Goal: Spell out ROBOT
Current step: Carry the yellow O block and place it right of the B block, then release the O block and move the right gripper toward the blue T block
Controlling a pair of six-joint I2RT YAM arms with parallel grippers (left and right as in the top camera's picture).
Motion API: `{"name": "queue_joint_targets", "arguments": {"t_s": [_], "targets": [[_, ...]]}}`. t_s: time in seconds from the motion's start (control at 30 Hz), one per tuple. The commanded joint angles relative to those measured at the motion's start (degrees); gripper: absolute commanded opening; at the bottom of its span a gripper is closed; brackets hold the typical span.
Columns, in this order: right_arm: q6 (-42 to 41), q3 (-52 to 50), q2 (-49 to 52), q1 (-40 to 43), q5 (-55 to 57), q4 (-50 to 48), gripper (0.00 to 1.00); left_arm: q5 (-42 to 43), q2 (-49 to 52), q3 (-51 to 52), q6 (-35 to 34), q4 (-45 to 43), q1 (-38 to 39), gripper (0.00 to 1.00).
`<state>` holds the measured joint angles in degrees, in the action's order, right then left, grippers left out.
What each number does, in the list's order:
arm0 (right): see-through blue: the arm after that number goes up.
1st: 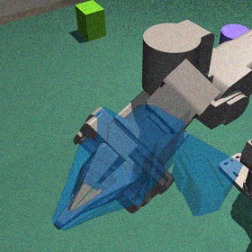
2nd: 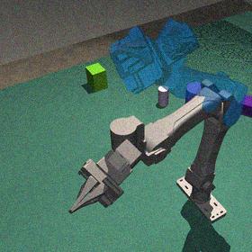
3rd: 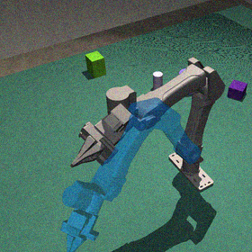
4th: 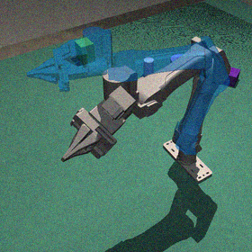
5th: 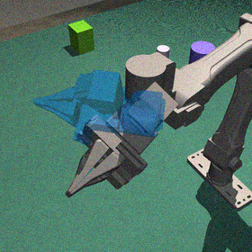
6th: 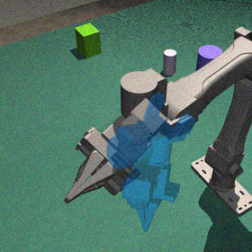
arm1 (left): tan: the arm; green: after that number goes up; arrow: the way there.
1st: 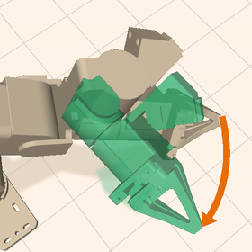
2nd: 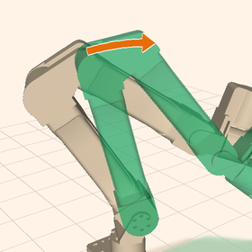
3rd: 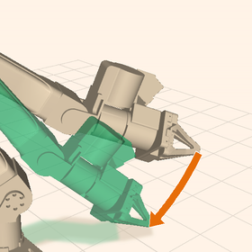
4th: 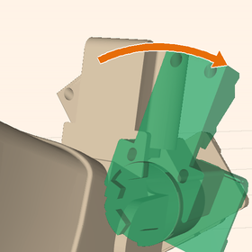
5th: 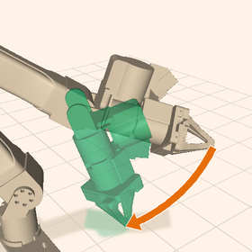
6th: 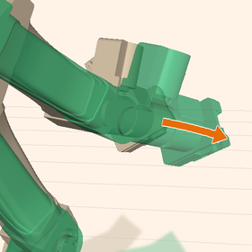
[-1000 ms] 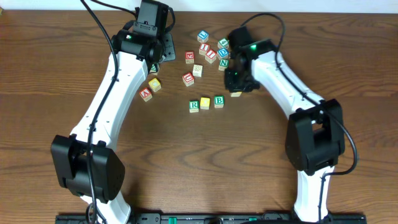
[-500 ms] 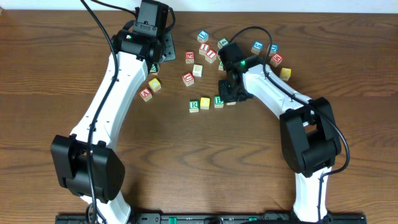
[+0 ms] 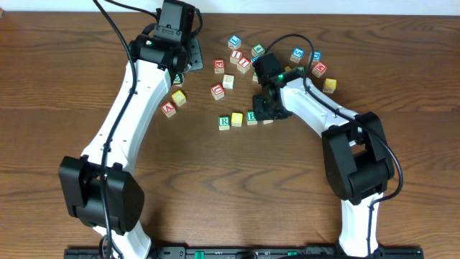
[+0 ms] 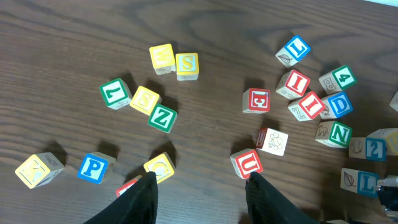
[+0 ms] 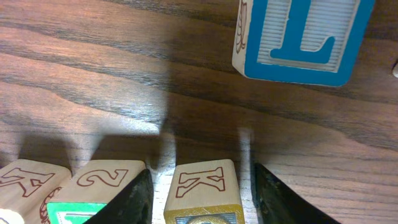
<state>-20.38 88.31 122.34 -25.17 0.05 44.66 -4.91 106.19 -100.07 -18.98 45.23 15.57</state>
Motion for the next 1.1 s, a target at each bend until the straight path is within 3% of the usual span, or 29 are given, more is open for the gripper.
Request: {"name": "queue_joint_targets", "arguments": {"t_s": [0.0, 0.53, 0.77, 1.07], "targets": [[-0.48, -0.02, -0.44, 0.02, 0.87, -0.33, 0.47, -0.98, 0.48, 0.46, 1.2, 0.13, -0.31, 0.46], [-1.01, 20.44, -2.03, 6.86, 0.92, 11.87, 0.45, -0.98, 0.48, 0.46, 1.42, 0.35, -0.31, 0.46], [-7.48, 19.39, -1.31, 11.39, 0.9, 14.32, 0.44, -0.98, 0.48, 0.46, 1.42, 0.59, -0.31, 0.46], [-8.35, 16.39, 1.44, 13.64, 1.7, 12.46, 0.47, -2.27, 0.48, 0.46, 1.84, 0.74, -0.42, 0.45]]}}
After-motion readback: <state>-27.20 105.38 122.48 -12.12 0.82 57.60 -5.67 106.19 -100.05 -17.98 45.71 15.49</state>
